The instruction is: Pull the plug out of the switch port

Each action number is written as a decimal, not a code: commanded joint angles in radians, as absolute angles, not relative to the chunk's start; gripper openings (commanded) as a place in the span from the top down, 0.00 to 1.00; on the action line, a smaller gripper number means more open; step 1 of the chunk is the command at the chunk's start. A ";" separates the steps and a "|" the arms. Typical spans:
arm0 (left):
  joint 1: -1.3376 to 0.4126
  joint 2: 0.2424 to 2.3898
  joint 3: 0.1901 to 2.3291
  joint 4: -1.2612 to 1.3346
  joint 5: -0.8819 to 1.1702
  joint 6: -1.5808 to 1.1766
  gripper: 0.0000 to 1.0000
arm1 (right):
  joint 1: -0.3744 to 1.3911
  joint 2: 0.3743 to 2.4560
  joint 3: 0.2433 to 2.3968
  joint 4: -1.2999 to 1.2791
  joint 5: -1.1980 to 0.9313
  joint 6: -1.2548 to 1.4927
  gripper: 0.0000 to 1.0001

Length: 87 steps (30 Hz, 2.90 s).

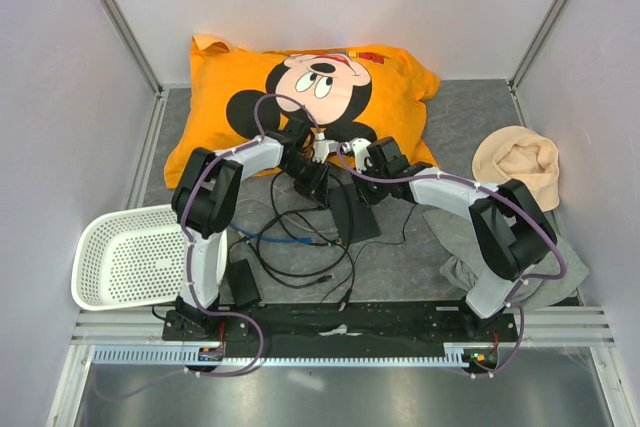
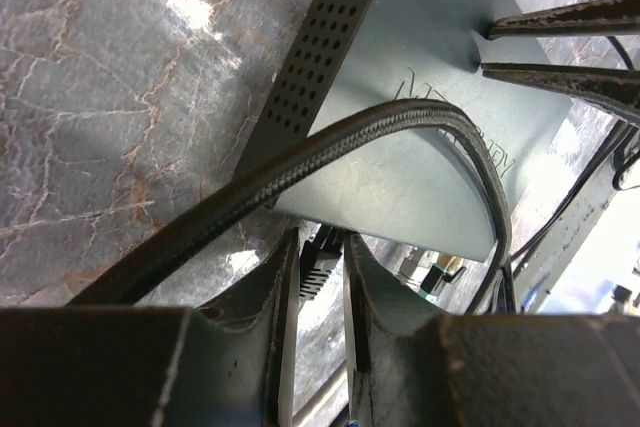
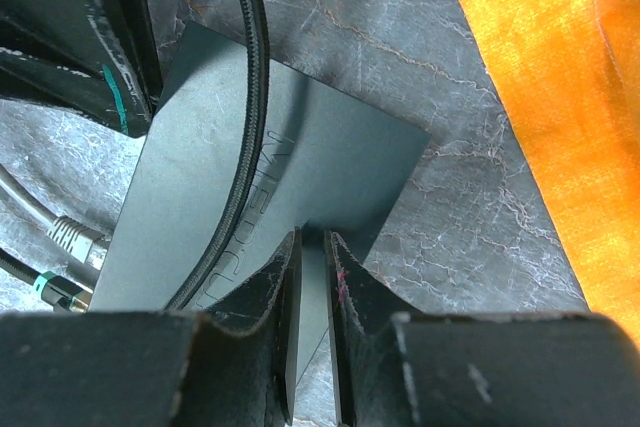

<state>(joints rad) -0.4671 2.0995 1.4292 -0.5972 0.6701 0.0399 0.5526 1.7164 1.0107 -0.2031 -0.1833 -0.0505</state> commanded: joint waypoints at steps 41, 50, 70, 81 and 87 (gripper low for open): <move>-0.422 1.979 1.126 -0.581 0.686 0.063 0.98 | 0.561 1.795 0.960 -0.370 -0.141 -0.077 0.77; -0.399 1.904 1.251 -0.594 0.706 0.126 0.98 | 0.603 1.819 0.985 -0.382 -0.124 -0.104 0.77; -0.224 1.640 1.474 -0.827 0.184 0.640 0.98 | 0.606 1.802 0.976 -0.364 -0.126 -0.114 0.76; -0.112 1.710 1.440 -0.776 0.150 0.500 0.85 | 0.621 1.822 0.992 -0.364 -0.130 -0.115 0.76; -0.114 1.723 1.491 -0.758 0.159 0.427 0.57 | 0.624 1.807 0.982 -0.356 -0.126 -0.117 0.76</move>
